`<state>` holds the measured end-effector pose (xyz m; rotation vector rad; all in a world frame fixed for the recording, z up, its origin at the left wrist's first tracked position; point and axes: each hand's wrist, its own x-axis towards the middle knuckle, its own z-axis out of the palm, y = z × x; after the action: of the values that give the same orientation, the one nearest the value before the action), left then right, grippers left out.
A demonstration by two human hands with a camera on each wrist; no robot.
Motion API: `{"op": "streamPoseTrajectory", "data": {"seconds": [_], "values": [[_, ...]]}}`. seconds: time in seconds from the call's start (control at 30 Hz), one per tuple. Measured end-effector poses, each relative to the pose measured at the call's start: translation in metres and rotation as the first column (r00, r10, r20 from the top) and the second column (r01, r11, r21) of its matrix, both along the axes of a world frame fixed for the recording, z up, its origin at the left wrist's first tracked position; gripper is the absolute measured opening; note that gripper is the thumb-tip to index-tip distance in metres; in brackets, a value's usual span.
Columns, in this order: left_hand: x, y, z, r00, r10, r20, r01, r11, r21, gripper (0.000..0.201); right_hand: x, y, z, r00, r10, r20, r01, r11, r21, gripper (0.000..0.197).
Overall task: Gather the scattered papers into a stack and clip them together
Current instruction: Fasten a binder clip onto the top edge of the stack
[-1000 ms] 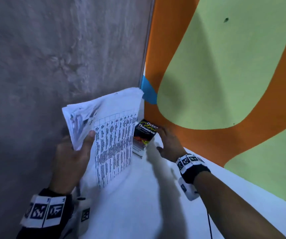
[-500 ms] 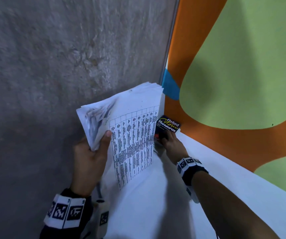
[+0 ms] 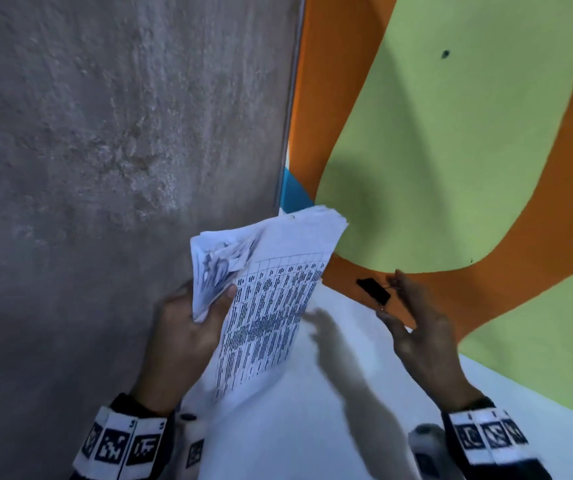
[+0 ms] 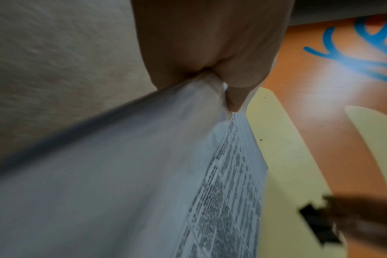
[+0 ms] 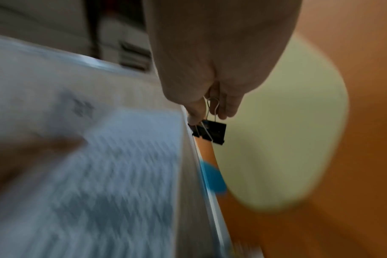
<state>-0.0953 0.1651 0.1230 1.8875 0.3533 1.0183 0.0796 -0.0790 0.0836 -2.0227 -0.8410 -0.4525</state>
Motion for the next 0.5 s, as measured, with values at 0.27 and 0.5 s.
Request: {"op": "streamPoseTrajectory", "data": {"seconds": [0.27,0.5], "values": [[0.035,-0.074,0.021,0.965,-0.264,-0.005,0.259,0.943,0.208,0.005,-0.054,-0.072,0.137,0.924,0.026,0.381,0.015,0.995,-0.103,0.042],[0.049,-0.113,0.012,0.912,-0.408,0.045,0.390,0.895,0.216,0.037,-0.069,-0.098,0.161,0.882,0.026,0.471,0.092,0.970,-0.227,0.041]]}}
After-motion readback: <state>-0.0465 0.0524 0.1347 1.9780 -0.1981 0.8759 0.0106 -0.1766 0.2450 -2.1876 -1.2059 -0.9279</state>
